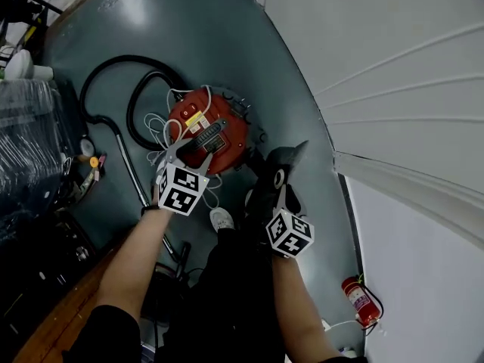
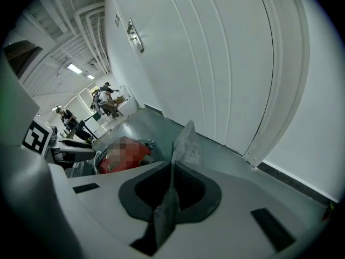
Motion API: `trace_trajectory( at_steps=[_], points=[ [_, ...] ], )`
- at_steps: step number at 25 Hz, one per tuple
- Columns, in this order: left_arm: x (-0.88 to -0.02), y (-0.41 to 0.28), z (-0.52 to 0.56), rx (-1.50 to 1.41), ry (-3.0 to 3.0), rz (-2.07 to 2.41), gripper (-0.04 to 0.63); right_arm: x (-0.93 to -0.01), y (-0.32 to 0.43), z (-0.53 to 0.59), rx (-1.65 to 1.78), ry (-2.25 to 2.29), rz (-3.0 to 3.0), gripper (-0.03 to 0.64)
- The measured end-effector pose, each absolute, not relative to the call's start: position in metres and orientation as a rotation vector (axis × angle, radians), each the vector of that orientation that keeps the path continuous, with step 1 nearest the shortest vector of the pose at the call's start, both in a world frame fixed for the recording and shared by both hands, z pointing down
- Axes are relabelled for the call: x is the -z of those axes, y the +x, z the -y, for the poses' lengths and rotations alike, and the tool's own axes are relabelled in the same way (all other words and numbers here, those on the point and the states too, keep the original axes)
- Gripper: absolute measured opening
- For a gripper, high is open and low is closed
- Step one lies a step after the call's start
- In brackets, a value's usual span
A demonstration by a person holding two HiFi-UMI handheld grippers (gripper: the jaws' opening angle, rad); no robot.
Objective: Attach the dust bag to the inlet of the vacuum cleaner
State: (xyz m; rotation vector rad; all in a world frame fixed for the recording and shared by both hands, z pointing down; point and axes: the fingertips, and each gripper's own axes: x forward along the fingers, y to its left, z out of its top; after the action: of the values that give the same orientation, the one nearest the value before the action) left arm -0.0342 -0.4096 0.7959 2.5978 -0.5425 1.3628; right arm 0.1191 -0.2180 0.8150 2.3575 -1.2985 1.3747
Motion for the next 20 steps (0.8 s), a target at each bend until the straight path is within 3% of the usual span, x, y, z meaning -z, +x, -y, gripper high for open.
trace_trajectory(
  at_steps=[4,7,9,20],
  points=[
    [-0.831,-0.044,0.414,-1.485,2.516,0.519,0.246,-0.837,0.116,0.223,-1.426,2.330,1.291,0.018],
    [-0.846,-0.048,0.420,-1.530,2.486,0.575,0.244,-0.851,0.116,0.227,-1.466,2.336,1.266,0.018],
    [-0.848,-0.051,0.424,-1.571,2.496,0.627,0.153,-0.860,0.116,0.228,-1.499,2.346,1.240,0.018],
    [-0.848,-0.052,0.426,-1.569,2.504,0.582,0.146,-0.893,0.086,0.236,-1.701,2.303,1.195,0.019]
  ],
)
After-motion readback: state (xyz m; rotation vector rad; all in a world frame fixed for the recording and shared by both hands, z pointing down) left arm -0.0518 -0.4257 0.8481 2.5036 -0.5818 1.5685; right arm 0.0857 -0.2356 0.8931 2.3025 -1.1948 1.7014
